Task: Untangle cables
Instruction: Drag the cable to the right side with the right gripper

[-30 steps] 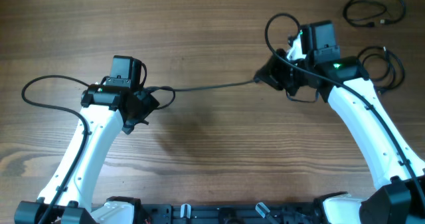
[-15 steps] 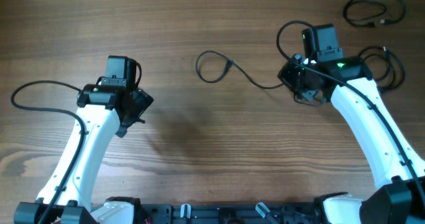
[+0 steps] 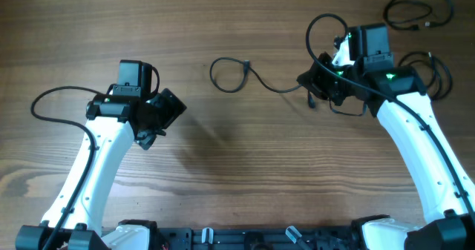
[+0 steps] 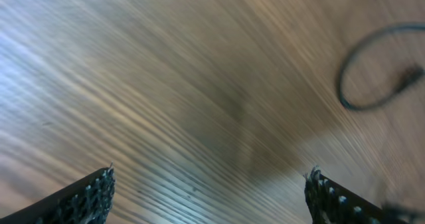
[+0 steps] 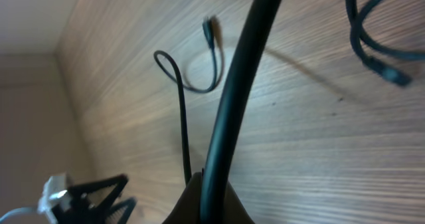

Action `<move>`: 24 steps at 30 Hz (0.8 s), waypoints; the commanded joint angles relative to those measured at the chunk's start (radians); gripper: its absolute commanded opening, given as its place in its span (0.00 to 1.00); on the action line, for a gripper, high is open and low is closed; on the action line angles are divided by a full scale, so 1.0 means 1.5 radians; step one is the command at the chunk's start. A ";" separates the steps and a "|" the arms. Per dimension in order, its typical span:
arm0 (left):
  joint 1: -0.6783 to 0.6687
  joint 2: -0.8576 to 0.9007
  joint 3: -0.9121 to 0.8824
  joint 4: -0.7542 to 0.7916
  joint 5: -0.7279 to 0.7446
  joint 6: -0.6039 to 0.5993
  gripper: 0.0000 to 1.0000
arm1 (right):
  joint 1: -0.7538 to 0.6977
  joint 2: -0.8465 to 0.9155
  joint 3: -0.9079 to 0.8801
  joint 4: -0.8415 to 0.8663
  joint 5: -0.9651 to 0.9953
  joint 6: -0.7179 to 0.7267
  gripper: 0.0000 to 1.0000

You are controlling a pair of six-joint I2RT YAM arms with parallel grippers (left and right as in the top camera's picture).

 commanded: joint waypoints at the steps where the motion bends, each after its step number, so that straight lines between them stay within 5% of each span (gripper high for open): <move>1: 0.002 0.004 -0.002 -0.006 0.050 0.048 0.96 | -0.014 -0.016 0.016 -0.032 -0.019 0.031 0.04; 11: 0.002 0.004 -0.002 -0.013 0.023 0.048 0.96 | -0.105 -0.139 0.163 -0.288 0.430 0.003 0.04; 24: 0.002 0.004 -0.002 -0.011 0.023 0.048 0.97 | -0.393 -0.136 0.180 -0.421 0.620 0.084 0.04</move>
